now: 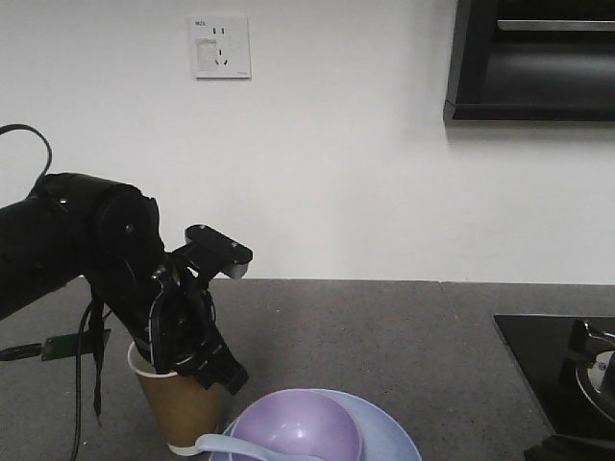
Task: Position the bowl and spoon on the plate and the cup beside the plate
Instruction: 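Lower the brown paper cup onto the counter beside the plate, then open the left gripper and raise it away from the cup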
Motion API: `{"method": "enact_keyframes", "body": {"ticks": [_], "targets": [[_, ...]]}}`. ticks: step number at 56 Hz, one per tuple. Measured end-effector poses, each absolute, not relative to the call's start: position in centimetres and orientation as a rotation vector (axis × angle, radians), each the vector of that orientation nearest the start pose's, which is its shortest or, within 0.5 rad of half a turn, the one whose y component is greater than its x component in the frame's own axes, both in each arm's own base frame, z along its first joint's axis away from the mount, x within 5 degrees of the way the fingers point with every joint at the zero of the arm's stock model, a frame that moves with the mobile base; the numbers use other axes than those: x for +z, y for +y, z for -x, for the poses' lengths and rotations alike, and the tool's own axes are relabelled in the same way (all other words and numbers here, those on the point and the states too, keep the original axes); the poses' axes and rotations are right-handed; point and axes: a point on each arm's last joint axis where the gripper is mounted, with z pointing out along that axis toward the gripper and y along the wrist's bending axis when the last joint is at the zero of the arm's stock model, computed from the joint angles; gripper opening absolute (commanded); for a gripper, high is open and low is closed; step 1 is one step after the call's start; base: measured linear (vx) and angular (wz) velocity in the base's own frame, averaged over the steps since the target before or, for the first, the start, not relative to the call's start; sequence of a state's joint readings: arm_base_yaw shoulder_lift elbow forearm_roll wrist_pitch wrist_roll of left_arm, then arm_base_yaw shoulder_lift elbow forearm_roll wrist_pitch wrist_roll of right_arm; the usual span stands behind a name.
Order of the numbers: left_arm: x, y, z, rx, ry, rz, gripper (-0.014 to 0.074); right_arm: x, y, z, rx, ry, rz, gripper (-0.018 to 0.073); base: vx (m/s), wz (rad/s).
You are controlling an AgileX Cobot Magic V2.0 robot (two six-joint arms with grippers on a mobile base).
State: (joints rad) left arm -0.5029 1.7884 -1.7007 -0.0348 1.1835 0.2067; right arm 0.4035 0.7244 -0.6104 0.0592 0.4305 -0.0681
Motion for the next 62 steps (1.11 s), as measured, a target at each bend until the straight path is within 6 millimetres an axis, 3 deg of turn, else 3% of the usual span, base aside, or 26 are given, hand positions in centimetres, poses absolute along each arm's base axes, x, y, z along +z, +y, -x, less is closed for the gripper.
{"method": "enact_keyframes", "body": {"ticks": [13, 32, 40, 54, 62], "targets": [[32.5, -18.8, -33.6, -0.126, 2.599, -0.953, 0.0095, 31.4, 6.0, -13.4, 0.27, 1.99, 0.438, -0.0008, 0.0, 0.0], [32.5, -18.8, -33.6, -0.127, 2.596, -0.951, 0.0407, 31.4, 6.0, -13.4, 0.27, 1.991, 0.438, -0.0008, 0.0, 0.0], [32.5, -18.9, -33.7, -0.127, 2.592, -0.95, 0.0482, 31.4, 6.0, -13.4, 0.27, 1.991, 0.438, -0.0008, 0.0, 0.0], [33.4, -18.7, -33.4, -0.133, 2.561, -0.939, 0.0483, 31.4, 6.0, -13.4, 0.27, 1.991, 0.438, -0.0008, 0.0, 0.0], [36.2, -18.2, -32.5, -0.147, 2.481, -0.911, 0.0372, 31.4, 6.0, -13.4, 0.27, 1.991, 0.438, -0.0008, 0.0, 0.0]]}}
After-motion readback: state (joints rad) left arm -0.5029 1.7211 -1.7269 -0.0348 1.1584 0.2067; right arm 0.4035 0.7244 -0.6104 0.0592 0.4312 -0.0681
